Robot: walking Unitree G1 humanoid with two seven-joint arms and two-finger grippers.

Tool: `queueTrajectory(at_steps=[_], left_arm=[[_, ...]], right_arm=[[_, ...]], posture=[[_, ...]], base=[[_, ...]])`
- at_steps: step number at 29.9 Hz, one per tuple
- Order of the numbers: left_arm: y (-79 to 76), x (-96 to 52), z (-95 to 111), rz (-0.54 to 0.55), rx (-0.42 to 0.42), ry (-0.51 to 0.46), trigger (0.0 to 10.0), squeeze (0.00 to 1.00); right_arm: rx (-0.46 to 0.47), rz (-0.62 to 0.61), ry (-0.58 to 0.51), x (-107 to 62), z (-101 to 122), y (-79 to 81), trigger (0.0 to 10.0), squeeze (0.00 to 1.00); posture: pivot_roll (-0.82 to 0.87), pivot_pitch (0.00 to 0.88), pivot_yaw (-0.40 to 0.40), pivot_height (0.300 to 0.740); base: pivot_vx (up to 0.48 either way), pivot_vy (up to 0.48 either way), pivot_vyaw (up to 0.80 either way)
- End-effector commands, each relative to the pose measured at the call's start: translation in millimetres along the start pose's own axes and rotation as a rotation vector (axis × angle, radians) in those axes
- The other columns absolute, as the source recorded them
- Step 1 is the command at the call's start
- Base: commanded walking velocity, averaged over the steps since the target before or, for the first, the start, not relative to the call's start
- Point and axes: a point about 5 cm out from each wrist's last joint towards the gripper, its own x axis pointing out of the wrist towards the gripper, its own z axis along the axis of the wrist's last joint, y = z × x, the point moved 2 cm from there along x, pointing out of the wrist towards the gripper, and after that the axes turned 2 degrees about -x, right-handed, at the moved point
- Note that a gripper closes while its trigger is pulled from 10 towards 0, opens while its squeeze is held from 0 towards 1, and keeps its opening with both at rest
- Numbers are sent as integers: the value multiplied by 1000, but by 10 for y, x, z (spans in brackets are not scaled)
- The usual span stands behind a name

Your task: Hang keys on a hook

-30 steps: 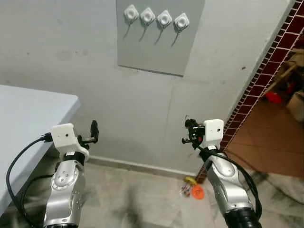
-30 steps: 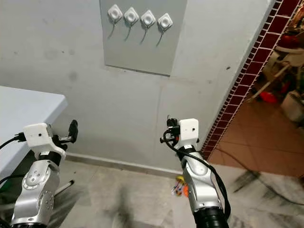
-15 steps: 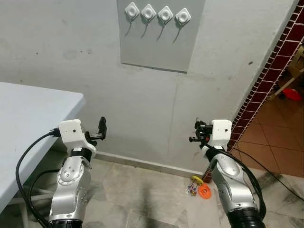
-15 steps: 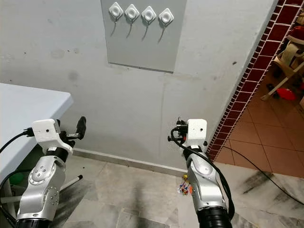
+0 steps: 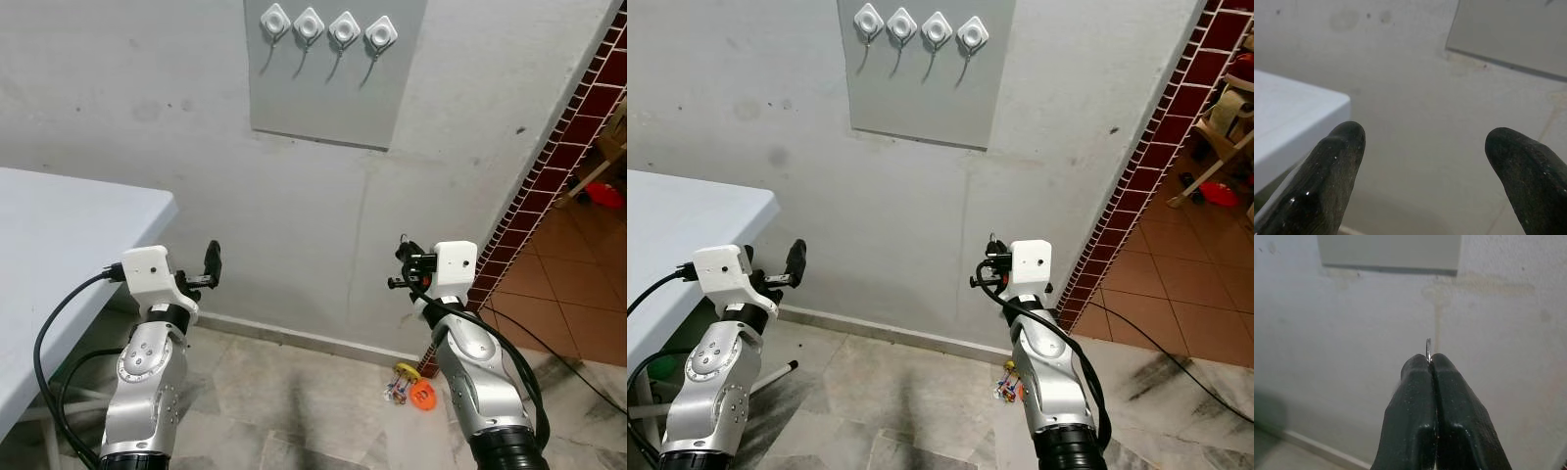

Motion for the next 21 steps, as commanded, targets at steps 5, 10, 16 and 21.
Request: queueTrajectory(at_steps=[5,10,16,21], left_arm=[[-31,1,96,-35,36,-33,10000,0],[-22,-2,99,-41,38,-32,10000,0],[-28,0,102,-47,43,-31,10000,0],[-31,2,108,-50,45,-33,10000,0]], right_arm=[[0,12,-50,2,111,21,10000,0],[5,23,-52,1,100,61,10000,0],[7,29,-52,-7,94,70,10000,0],[6,34,-51,-6,90,76,10000,0]], posture=[[-44,0,-22,740],[-41,0,-15,740],[-38,0,-16,740],[-35,0,-17,740]], base=[[371,0,0],[388,0,0],[389,0,0],[426,0,0]])
